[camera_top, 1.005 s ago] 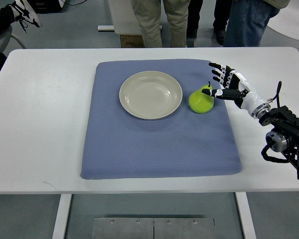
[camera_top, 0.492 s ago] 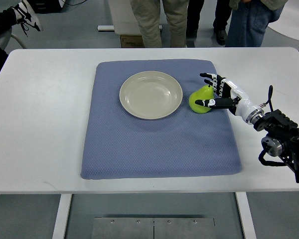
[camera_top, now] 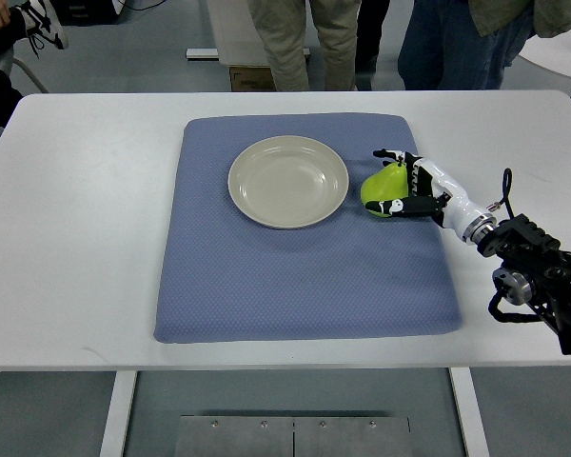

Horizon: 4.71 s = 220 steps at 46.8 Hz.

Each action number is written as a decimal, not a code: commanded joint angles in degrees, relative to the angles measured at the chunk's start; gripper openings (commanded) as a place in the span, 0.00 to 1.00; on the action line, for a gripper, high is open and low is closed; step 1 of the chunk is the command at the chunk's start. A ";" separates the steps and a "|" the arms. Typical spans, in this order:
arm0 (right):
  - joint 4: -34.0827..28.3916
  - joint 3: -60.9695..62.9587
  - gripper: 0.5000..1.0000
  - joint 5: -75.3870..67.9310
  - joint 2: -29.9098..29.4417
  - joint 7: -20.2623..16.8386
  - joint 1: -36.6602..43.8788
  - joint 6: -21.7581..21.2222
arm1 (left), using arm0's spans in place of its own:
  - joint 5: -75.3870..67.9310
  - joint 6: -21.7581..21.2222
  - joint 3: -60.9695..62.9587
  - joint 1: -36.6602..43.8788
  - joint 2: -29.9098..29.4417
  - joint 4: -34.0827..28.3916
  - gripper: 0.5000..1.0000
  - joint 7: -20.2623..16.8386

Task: Place pear on plate with right hand
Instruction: 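Close the right hand's fingers around the green pear, then lift the pear with the right hand and carry it over the plate, then lower the pear onto the plate with the right hand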

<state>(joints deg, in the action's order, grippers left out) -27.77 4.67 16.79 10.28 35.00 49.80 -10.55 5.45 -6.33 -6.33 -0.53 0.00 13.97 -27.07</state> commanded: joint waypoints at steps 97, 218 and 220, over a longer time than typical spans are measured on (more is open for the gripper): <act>0.26 -6.17 0.00 0.87 -0.97 0.00 1.87 3.17 | 0.00 0.00 0.00 0.00 0.00 0.00 1.00 0.00; -1.15 -14.60 0.00 1.05 -10.28 0.00 11.46 5.72 | 0.00 0.00 0.00 0.00 0.00 0.00 1.00 0.00; -1.15 -14.60 0.00 1.05 -10.28 0.00 11.19 5.72 | 0.00 0.00 0.00 0.00 0.00 0.00 1.00 0.00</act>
<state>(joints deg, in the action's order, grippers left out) -28.92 -9.94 17.84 0.00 35.00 61.34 -4.84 5.45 -6.33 -6.33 -0.53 0.00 13.97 -27.07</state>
